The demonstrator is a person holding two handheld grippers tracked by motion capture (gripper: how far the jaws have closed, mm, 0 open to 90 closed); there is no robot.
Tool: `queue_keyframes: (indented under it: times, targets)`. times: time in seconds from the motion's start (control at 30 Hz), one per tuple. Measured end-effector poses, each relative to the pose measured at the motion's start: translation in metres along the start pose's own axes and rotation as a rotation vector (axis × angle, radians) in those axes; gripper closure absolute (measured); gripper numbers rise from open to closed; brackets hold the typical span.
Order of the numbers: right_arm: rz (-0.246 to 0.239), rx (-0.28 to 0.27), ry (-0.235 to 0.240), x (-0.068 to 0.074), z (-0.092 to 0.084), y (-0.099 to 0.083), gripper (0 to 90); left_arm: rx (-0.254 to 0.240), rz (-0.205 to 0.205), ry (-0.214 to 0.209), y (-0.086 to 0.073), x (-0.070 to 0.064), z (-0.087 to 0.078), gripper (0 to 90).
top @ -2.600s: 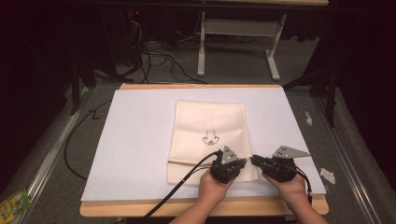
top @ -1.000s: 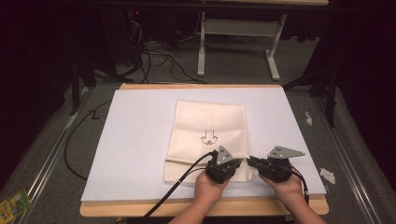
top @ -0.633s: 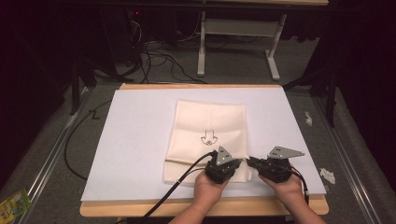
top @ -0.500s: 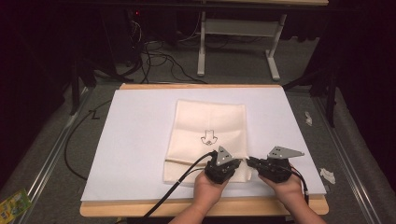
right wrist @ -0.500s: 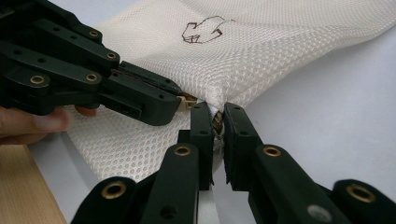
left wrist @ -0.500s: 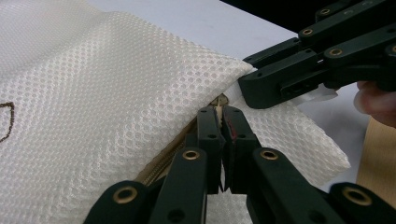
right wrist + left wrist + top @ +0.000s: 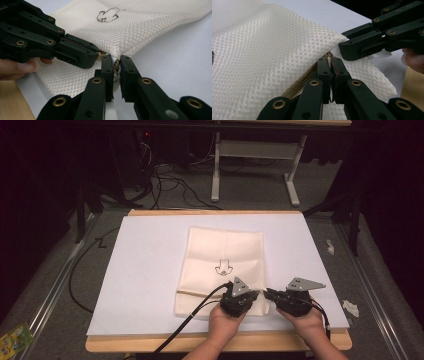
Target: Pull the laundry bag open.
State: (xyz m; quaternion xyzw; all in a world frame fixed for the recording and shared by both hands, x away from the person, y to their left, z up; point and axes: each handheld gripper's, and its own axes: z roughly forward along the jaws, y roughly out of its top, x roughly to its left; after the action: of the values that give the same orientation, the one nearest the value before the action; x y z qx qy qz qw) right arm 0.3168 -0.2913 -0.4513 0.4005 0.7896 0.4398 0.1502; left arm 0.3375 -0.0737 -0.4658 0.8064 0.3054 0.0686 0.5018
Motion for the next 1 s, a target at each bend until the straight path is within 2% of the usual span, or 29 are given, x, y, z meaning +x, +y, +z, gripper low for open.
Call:
queue_keyframes:
  times: [0.57, 0.73, 0.83, 0.93, 1.0]
  targets:
    - [0.018, -0.024, -0.011, -0.0021, -0.0022, -0.0030, 75.8, -0.024, -0.016, 0.007, 0.0012, -0.0004, 0.0014, 87.3]
    - [0.010, -0.021, -0.016, -0.0015, -0.0038, -0.0016, 82.6, -0.026, -0.012, 0.007, 0.0021, -0.0004, 0.0005, 87.3]
    - [-0.005, -0.019, -0.024, 0.0002, -0.0040, -0.0005, 84.3, -0.022, -0.005, 0.012, 0.0015, -0.0005, 0.0014, 87.3]
    - [0.002, -0.019, -0.022, -0.0009, -0.0040, -0.0001, 85.0, -0.019, 0.003, 0.019, -0.0001, -0.0007, 0.0015, 87.3]
    - [0.000, -0.015, -0.024, -0.0007, -0.0035, 0.0001, 85.2, -0.020, -0.009, 0.018, -0.0013, 0.0002, 0.0021, 87.4]
